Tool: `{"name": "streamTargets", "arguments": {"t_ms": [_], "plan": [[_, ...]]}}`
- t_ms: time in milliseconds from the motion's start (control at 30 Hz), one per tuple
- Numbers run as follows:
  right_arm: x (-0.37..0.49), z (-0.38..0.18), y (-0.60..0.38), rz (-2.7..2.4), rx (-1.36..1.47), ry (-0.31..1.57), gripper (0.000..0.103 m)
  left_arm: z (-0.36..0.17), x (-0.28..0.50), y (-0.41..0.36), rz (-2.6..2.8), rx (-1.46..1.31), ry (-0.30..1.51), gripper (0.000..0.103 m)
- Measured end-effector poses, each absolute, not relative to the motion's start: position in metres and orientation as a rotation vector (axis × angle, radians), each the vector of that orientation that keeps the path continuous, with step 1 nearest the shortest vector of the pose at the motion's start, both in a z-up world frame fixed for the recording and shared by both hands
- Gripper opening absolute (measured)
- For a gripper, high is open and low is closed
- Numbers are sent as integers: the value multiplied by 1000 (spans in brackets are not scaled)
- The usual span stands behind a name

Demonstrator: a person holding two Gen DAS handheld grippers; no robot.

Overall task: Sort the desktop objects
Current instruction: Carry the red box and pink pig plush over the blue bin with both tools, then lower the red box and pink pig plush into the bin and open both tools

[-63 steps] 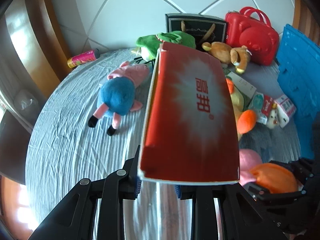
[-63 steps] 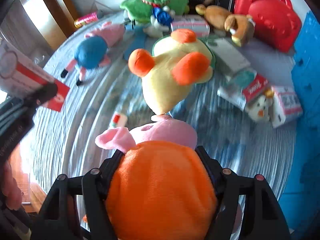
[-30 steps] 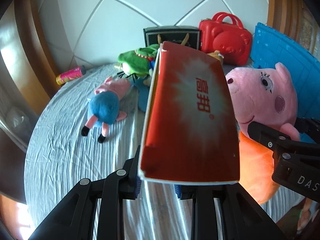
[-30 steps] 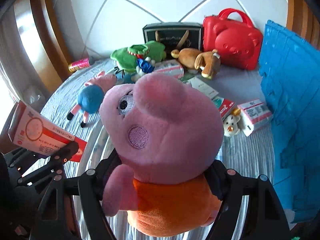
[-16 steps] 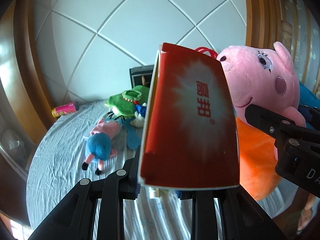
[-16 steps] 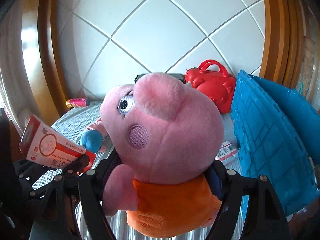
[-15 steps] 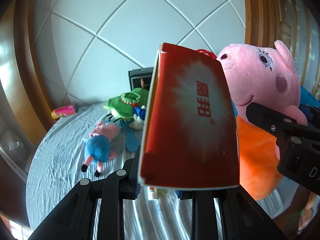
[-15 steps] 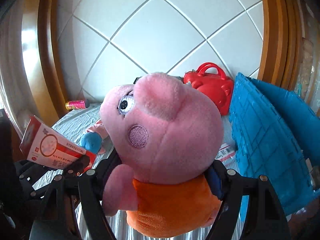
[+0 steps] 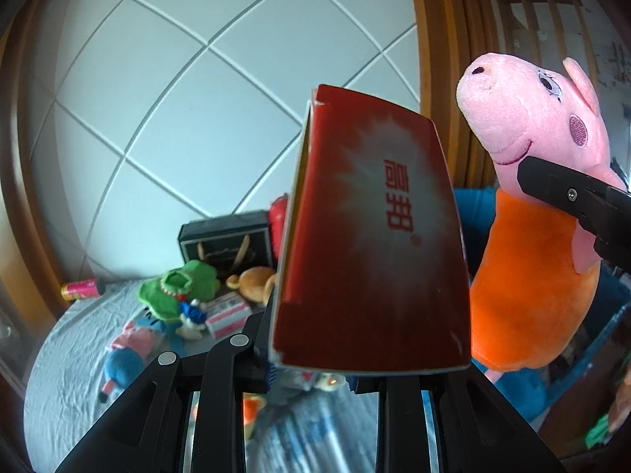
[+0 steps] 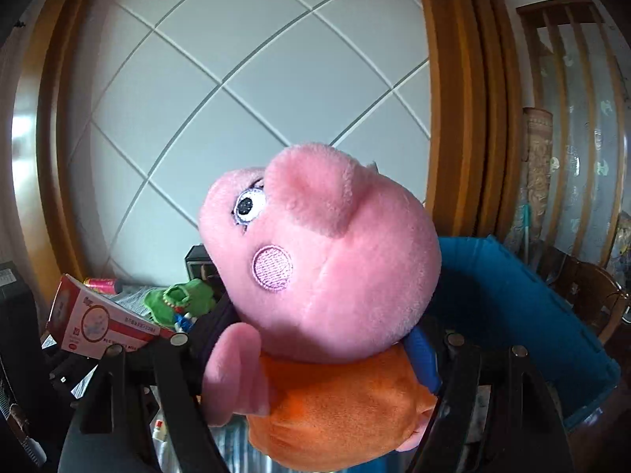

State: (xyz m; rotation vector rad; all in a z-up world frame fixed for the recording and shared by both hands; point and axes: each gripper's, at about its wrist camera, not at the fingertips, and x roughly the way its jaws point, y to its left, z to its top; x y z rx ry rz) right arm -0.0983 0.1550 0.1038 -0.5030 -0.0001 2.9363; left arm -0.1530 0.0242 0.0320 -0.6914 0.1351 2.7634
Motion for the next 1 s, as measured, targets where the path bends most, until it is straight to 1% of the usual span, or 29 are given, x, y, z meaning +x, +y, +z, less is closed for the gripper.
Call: {"name": "streamTargets", "arguments": {"t_ms": [233,367,500,633,933,967,1000], "plan": [[-69,130,287,2845,-445,-12,76,51,-147,158,2680,-647,154,25],[-54,121,358,2783,-485,4,76,59,-143,232,2634,-631,168,25],[-46,104,416,2742,-548,56,76,38,-147,267,2614,-732,224,25],[-48,81,453,2724,-638,99,76,17,-151,302,2591,-833,277,25],[-66,27,482,2695,-860,155,76,-24,-166,314,2564,-1043,314,26],[-67,23,484,2691,-876,161,76,-26,-166,314,2563,-1053,312,26],[-67,19,485,2685,-892,162,76,-26,-165,315,2563,-1060,312,32]]}}
